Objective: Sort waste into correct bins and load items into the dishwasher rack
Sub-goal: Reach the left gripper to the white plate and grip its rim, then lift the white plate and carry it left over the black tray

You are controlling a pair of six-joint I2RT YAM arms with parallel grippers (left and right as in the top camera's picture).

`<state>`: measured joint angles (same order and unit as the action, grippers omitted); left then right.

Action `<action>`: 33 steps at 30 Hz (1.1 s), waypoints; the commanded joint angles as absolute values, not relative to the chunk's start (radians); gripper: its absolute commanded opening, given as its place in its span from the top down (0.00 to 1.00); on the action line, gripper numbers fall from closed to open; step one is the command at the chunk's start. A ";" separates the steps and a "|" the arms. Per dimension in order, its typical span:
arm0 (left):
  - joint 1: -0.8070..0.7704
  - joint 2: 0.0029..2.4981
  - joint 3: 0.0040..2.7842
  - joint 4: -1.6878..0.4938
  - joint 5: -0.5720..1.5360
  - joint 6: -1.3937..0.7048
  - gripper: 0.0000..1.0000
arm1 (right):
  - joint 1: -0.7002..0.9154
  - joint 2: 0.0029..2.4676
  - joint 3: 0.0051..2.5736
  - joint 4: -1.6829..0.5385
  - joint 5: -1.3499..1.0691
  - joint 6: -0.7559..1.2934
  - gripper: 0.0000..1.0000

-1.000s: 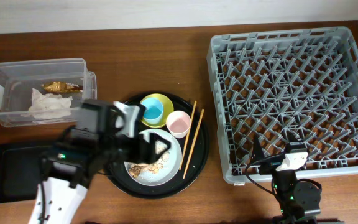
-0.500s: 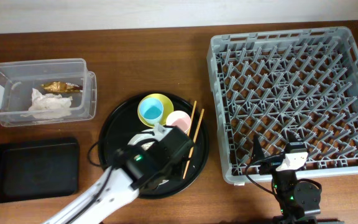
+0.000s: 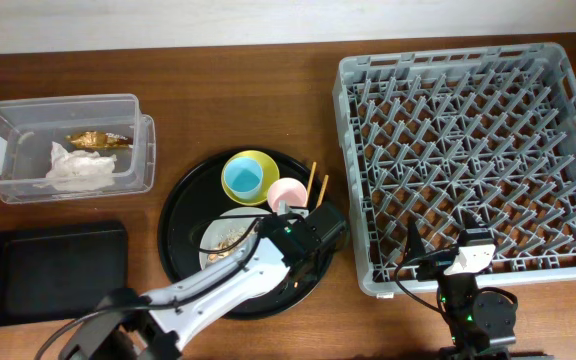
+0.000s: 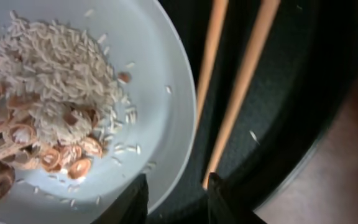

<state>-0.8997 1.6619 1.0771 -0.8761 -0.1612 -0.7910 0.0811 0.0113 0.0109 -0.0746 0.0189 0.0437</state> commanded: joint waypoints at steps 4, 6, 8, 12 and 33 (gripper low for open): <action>-0.901 1.726 1.077 -0.836 -0.215 -0.822 0.69 | 0.076 0.006 0.006 -0.080 0.031 0.037 0.02; -0.901 1.753 1.077 -0.825 -0.237 -0.822 0.69 | 0.076 0.006 0.006 -0.080 0.031 0.037 0.02; -0.902 1.784 1.077 -0.826 -0.229 -0.822 0.69 | 0.076 0.006 0.006 -0.080 0.031 0.037 0.02; -0.903 1.805 1.077 -0.827 -0.229 -0.822 0.75 | 0.076 0.006 0.006 -0.080 0.031 0.037 0.02; -0.903 1.825 1.074 -0.830 -0.233 -0.822 0.79 | 0.076 0.006 0.006 -0.080 0.031 0.037 0.02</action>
